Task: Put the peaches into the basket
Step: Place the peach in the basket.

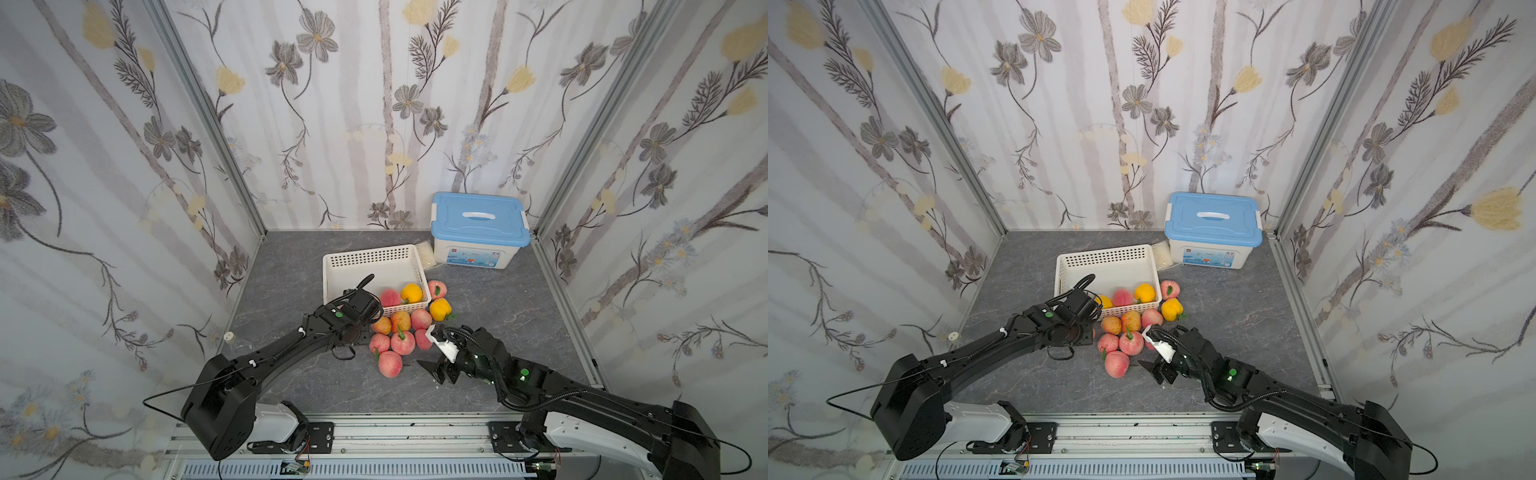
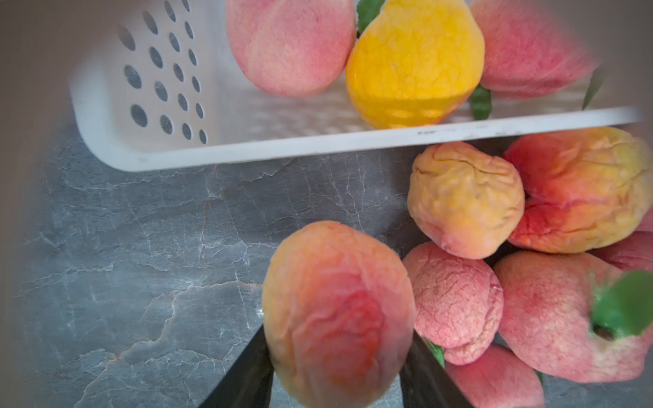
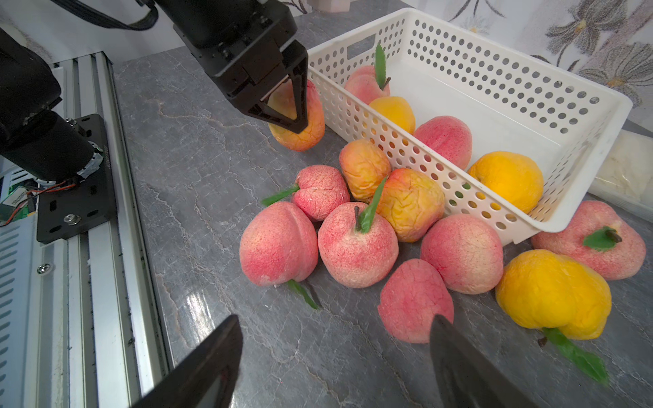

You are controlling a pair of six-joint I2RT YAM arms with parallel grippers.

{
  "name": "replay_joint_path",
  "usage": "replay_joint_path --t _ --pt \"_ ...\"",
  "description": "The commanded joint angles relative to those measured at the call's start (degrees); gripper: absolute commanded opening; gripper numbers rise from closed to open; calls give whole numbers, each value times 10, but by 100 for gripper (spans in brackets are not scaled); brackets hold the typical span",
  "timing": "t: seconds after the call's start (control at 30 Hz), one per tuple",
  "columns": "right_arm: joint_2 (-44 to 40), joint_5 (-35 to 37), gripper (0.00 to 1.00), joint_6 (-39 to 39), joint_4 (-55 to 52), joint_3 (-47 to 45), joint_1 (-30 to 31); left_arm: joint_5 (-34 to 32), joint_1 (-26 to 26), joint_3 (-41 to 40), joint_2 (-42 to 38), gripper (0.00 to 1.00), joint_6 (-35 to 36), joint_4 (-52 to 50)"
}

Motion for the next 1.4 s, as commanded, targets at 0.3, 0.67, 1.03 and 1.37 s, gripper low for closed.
replay_joint_path --t 0.3,0.67,1.03,1.37 --pt "6 30 83 -9 28 2 0 -6 -2 70 -51 54 38 -92" --pt "-2 46 83 -4 29 -1 0 -11 35 177 1 54 93 -109" --pt "-16 50 83 -4 27 -5 0 24 128 313 140 55 191 -103" --pt "-22 48 84 -3 27 -8 0 36 190 432 290 55 230 -81"
